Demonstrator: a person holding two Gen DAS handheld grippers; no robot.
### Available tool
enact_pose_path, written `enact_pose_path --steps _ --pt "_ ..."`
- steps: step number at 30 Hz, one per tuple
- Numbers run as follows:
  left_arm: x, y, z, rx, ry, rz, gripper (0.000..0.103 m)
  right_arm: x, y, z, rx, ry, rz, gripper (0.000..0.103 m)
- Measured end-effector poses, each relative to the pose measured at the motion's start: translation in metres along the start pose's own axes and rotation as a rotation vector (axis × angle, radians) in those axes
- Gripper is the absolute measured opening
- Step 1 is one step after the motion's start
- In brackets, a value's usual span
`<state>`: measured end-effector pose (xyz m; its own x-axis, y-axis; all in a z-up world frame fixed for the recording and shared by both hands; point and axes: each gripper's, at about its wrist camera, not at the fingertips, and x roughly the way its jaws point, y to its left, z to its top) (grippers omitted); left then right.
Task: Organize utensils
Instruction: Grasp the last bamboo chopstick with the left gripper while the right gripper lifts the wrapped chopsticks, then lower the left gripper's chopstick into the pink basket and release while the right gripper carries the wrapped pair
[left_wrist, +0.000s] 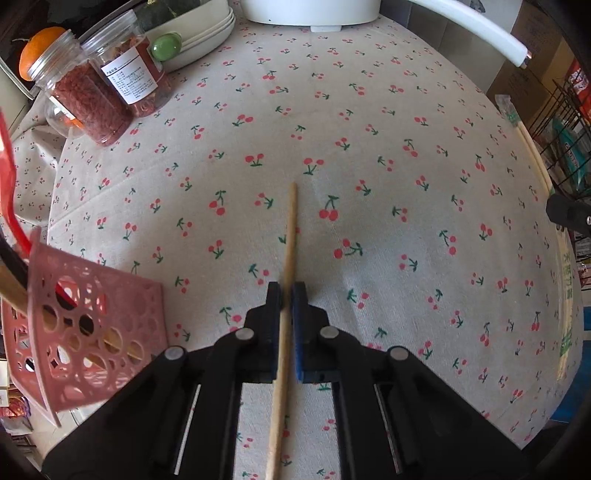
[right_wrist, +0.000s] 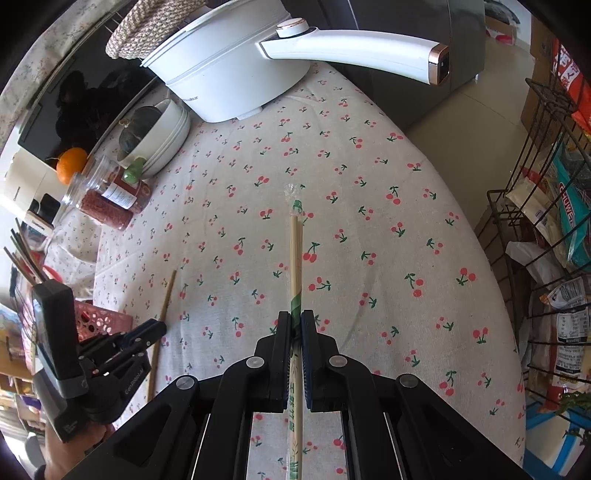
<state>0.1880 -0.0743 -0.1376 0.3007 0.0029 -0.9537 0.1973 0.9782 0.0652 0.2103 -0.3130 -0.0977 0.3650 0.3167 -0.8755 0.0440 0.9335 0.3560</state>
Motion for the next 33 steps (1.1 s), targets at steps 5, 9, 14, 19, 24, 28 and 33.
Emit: enact_pose_path --steps 5,9,14,19,24,28,33 --pt "-0.032 -0.003 -0.029 0.008 -0.094 -0.054 0.007 -0.025 0.016 -0.015 -0.020 -0.060 0.031 0.005" --pt "-0.072 -0.008 -0.050 0.018 -0.200 -0.082 0.007 -0.046 0.033 -0.028 -0.033 -0.121 0.064 0.005" --pt "-0.120 0.002 -0.073 0.031 -0.351 -0.126 0.007 -0.065 0.060 -0.044 -0.066 -0.185 0.103 0.005" --pt "-0.161 0.020 -0.082 0.023 -0.502 -0.166 0.007 -0.075 0.080 -0.057 -0.099 -0.228 0.121 0.005" --pt "-0.208 0.047 -0.087 -0.033 -0.721 -0.150 0.007 -0.079 0.091 -0.058 -0.100 -0.258 0.140 0.005" --pt "-0.240 0.070 -0.090 -0.081 -0.879 -0.114 0.007 -0.076 0.097 -0.055 -0.106 -0.269 0.136 0.005" --pt "-0.248 0.095 -0.088 -0.146 -0.952 -0.062 0.007 -0.067 0.105 -0.053 -0.118 -0.260 0.135 0.005"
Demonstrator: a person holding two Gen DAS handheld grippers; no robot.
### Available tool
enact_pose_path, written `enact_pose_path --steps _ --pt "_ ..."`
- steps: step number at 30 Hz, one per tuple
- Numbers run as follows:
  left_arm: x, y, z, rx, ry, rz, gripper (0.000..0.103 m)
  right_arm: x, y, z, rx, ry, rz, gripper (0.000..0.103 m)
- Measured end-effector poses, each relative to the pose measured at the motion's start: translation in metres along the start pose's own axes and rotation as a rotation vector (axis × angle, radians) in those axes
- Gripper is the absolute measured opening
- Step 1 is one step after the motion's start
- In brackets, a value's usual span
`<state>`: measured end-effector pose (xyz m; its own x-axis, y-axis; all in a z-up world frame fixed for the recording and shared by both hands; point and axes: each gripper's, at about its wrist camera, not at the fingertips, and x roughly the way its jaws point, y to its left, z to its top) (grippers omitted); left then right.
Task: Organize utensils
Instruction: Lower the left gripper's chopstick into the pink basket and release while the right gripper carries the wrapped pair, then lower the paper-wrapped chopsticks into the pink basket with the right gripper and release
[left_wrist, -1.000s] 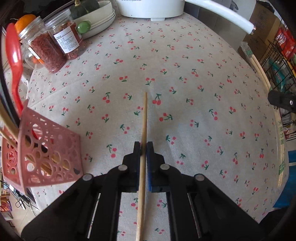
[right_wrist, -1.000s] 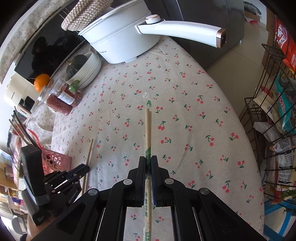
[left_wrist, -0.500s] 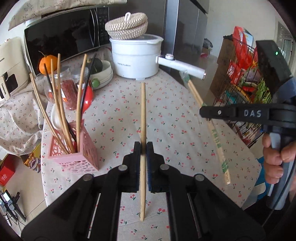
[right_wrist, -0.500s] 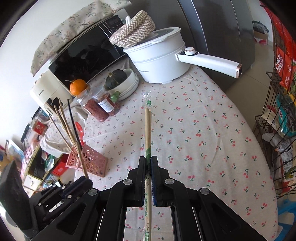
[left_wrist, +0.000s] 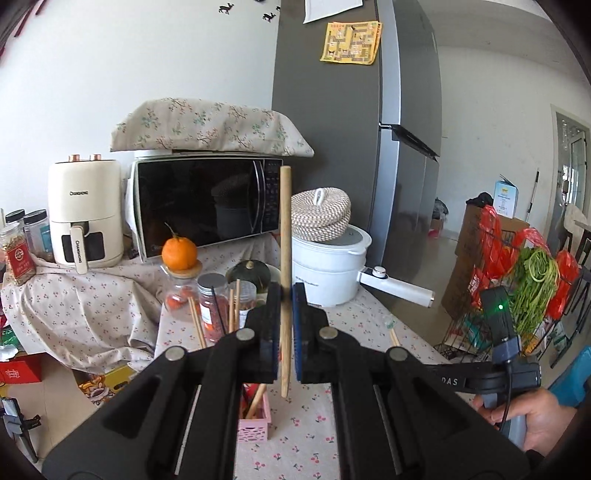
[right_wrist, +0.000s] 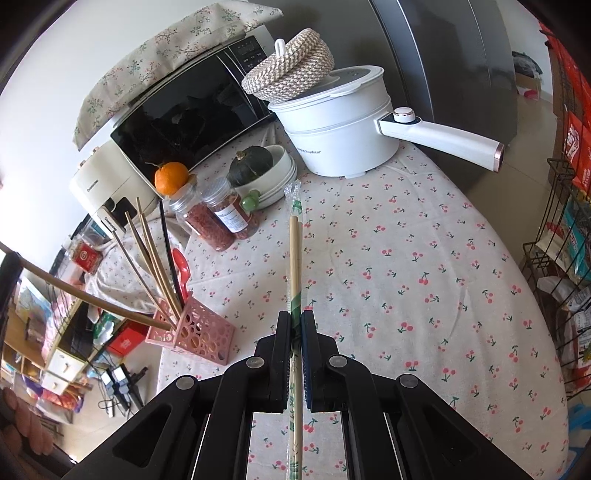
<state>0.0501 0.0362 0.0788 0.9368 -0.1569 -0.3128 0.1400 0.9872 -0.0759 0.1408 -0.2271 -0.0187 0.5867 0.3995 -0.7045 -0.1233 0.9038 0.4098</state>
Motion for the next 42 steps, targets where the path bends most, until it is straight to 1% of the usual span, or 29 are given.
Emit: enact_pose_path --steps 2,4,8,11,17,22,23,25,27,31,33,36,40,42 --pt "0.004 0.010 -0.001 -0.014 -0.004 0.022 0.007 0.004 0.003 -0.001 -0.007 0.006 -0.001 0.005" --pt "0.009 0.019 -0.004 -0.023 0.010 0.040 0.007 0.008 0.005 -0.003 -0.015 0.012 -0.002 0.005" --pt "0.023 0.029 -0.014 -0.027 0.063 0.067 0.007 0.011 0.010 -0.005 -0.026 0.014 -0.001 0.005" --pt "0.037 0.033 -0.024 -0.030 0.114 0.079 0.007 0.010 0.013 -0.005 -0.029 -0.007 0.009 0.005" --pt "0.057 0.037 -0.036 -0.034 0.190 0.080 0.007 0.002 0.025 -0.004 -0.048 -0.085 0.044 0.005" --pt "0.073 0.041 -0.045 -0.057 0.270 0.060 0.007 -0.010 0.044 -0.003 -0.085 -0.191 0.077 0.005" --pt "0.074 0.041 -0.047 -0.058 0.282 0.061 0.010 -0.013 0.048 -0.003 -0.095 -0.213 0.082 0.005" --pt "0.076 0.041 -0.050 -0.059 0.302 0.050 0.023 -0.018 0.057 -0.004 -0.113 -0.256 0.092 0.005" --pt "0.073 0.040 -0.051 -0.054 0.307 0.048 0.045 -0.022 0.067 -0.004 -0.132 -0.291 0.100 0.005" --pt "0.064 0.045 -0.053 -0.051 0.322 0.043 0.058 -0.025 0.085 -0.006 -0.159 -0.344 0.110 0.006" --pt "0.059 0.053 -0.056 -0.067 0.341 0.056 0.071 -0.024 0.093 -0.007 -0.161 -0.358 0.120 0.006" --pt "0.054 0.068 -0.061 -0.107 0.397 0.071 0.080 -0.019 0.105 -0.008 -0.161 -0.374 0.132 0.006" --pt "0.046 0.089 -0.072 -0.146 0.484 0.105 0.086 -0.013 0.120 -0.010 -0.169 -0.408 0.138 0.006" --pt "0.041 0.096 -0.076 -0.145 0.503 0.118 0.096 -0.010 0.130 -0.009 -0.177 -0.437 0.132 0.006"
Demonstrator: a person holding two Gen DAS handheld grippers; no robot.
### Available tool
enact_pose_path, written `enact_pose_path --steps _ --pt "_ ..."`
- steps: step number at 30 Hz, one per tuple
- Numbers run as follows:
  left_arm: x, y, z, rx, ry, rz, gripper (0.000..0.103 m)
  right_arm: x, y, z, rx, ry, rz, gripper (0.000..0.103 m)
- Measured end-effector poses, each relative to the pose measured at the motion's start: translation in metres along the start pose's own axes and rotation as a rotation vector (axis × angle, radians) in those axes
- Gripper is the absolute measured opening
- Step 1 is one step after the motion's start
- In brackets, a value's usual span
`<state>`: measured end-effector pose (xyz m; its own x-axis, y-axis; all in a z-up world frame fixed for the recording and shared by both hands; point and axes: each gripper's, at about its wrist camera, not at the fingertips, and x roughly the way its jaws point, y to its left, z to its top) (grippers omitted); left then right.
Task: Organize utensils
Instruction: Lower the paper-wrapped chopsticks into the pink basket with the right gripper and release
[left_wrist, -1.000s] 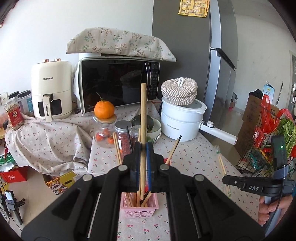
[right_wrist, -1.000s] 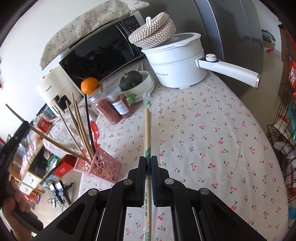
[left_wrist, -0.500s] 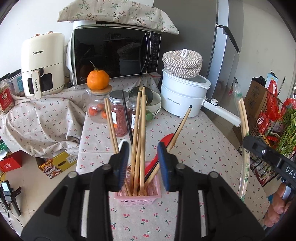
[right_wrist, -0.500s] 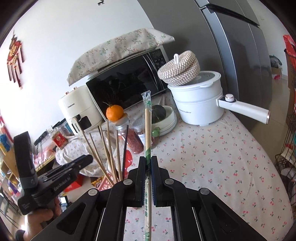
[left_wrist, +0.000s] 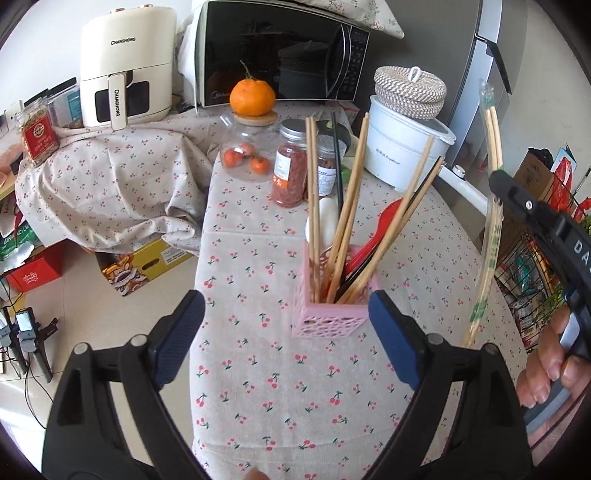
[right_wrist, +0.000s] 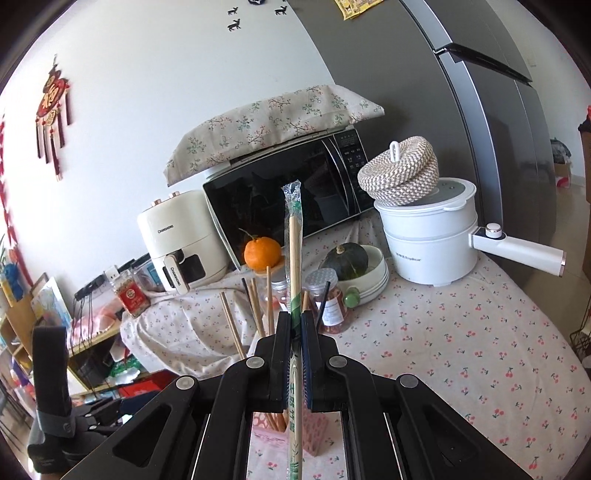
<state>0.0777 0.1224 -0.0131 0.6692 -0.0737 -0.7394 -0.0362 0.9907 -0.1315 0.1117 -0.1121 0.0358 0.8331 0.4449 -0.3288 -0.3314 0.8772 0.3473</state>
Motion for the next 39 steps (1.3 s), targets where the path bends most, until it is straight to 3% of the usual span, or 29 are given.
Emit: enact_pose_path --steps 3,13,23,29,33,35,39 --pt "-0.003 0.008 -0.006 0.009 0.018 0.020 0.102 0.010 0.014 -0.001 -0.016 -0.034 -0.028 0.006" --pt "0.002 0.026 -0.011 0.003 0.082 0.057 0.102 0.050 0.038 -0.024 0.011 -0.146 -0.100 0.006" --pt "0.007 0.042 -0.009 -0.012 0.088 0.084 0.102 0.073 0.059 -0.039 -0.098 -0.311 -0.208 0.006" --pt "0.009 0.049 -0.008 -0.034 0.088 0.097 0.102 0.075 0.056 -0.065 -0.113 -0.343 -0.270 0.006" --pt "0.011 0.047 -0.008 -0.031 0.090 0.098 0.102 0.071 0.056 -0.085 -0.109 -0.307 -0.255 0.007" --pt "0.011 0.046 -0.009 -0.025 0.089 0.095 0.102 0.067 0.056 -0.090 -0.097 -0.281 -0.242 0.011" --pt "0.009 0.046 -0.011 -0.029 0.082 0.088 0.102 0.049 0.055 -0.090 -0.062 -0.254 -0.215 0.034"
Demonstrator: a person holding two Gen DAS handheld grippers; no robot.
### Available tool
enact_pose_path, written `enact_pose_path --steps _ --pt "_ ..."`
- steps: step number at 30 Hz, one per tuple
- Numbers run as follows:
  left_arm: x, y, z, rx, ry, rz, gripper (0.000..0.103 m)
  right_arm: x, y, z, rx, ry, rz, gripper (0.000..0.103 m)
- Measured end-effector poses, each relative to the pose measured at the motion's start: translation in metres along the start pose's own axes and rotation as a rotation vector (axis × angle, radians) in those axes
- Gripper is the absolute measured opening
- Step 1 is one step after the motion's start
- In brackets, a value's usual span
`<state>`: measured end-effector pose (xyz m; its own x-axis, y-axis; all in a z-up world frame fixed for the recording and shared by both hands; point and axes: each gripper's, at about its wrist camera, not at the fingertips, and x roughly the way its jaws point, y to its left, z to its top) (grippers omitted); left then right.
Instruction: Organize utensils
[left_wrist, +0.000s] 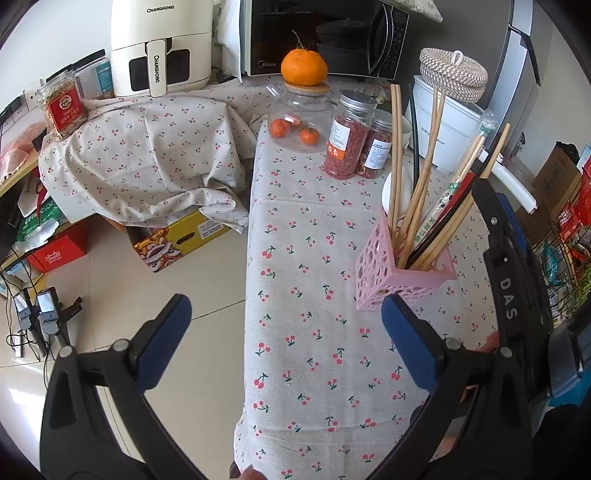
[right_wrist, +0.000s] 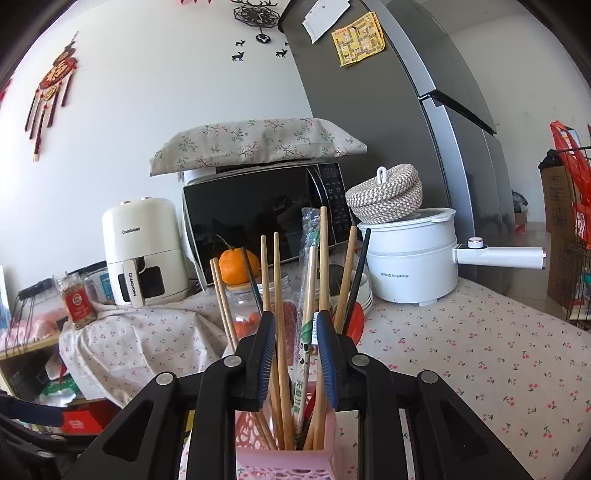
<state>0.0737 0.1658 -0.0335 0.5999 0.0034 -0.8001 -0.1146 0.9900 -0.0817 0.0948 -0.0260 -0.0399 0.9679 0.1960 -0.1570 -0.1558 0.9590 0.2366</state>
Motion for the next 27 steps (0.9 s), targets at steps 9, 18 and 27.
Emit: enact_pose_path --steps 9,18,27 --pt "-0.012 -0.012 -0.009 -0.006 -0.028 -0.030 0.102 -0.032 -0.034 0.036 0.038 0.065 -0.042 0.077" --pt "-0.027 -0.053 -0.025 0.087 -0.051 -0.052 0.102 -0.069 -0.066 0.061 -0.111 0.199 -0.079 0.103" --pt "-0.050 -0.089 -0.036 0.121 -0.103 -0.084 0.102 -0.099 -0.101 0.071 -0.229 0.390 -0.233 0.103"
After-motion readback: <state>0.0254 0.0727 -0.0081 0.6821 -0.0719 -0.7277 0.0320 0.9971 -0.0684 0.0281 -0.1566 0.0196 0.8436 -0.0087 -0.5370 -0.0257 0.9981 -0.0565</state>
